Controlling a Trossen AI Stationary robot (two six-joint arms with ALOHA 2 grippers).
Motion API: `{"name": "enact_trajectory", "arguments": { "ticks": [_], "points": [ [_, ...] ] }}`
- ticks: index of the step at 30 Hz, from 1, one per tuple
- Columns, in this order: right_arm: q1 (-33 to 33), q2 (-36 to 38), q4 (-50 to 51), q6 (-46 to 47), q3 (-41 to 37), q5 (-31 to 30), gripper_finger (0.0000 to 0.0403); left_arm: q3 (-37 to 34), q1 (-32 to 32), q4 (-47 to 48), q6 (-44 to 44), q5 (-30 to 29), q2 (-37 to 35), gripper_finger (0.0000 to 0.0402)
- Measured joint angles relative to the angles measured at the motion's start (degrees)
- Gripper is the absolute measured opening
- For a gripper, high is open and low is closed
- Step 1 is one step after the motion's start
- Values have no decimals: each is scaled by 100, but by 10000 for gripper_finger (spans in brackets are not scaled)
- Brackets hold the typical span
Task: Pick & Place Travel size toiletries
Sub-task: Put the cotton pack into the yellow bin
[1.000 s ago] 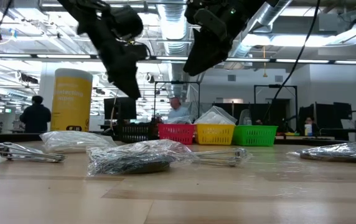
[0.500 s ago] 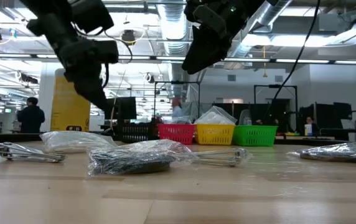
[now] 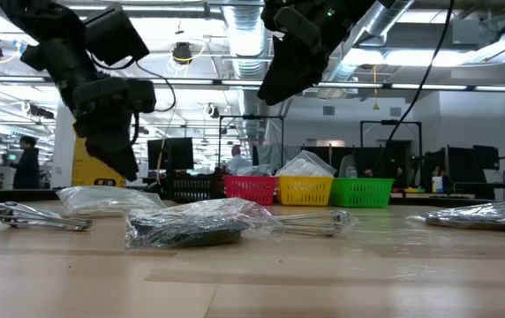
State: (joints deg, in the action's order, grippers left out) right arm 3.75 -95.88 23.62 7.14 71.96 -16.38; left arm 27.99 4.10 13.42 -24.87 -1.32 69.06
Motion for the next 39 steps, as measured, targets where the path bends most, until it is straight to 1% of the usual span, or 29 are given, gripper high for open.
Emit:
{"name": "enact_trajectory", "arguments": {
  "ticks": [6,9,12,22,27,33,36,39],
  "points": [
    [0,0,-2,0,0,0,221,-286,0,-146,-259,9,2,154],
    [0,0,-2,0,0,0,221,-431,2,-484,-398,56,2,154],
    [-2,0,-2,0,0,0,221,-567,2,-842,-453,235,4,154],
    [0,0,-3,0,0,0,221,-632,2,-965,-569,273,47,154],
    [-1,0,-4,0,0,0,221,-632,4,-1144,-587,434,418,154],
    [0,0,3,0,0,0,221,-608,10,-1928,-548,831,1101,153],
    [-2,0,7,0,0,-1,221,-604,11,-1989,-547,845,1208,140],
    [-2,0,8,0,0,-2,221,-608,11,-1959,-541,818,1129,101]
  ]
}}
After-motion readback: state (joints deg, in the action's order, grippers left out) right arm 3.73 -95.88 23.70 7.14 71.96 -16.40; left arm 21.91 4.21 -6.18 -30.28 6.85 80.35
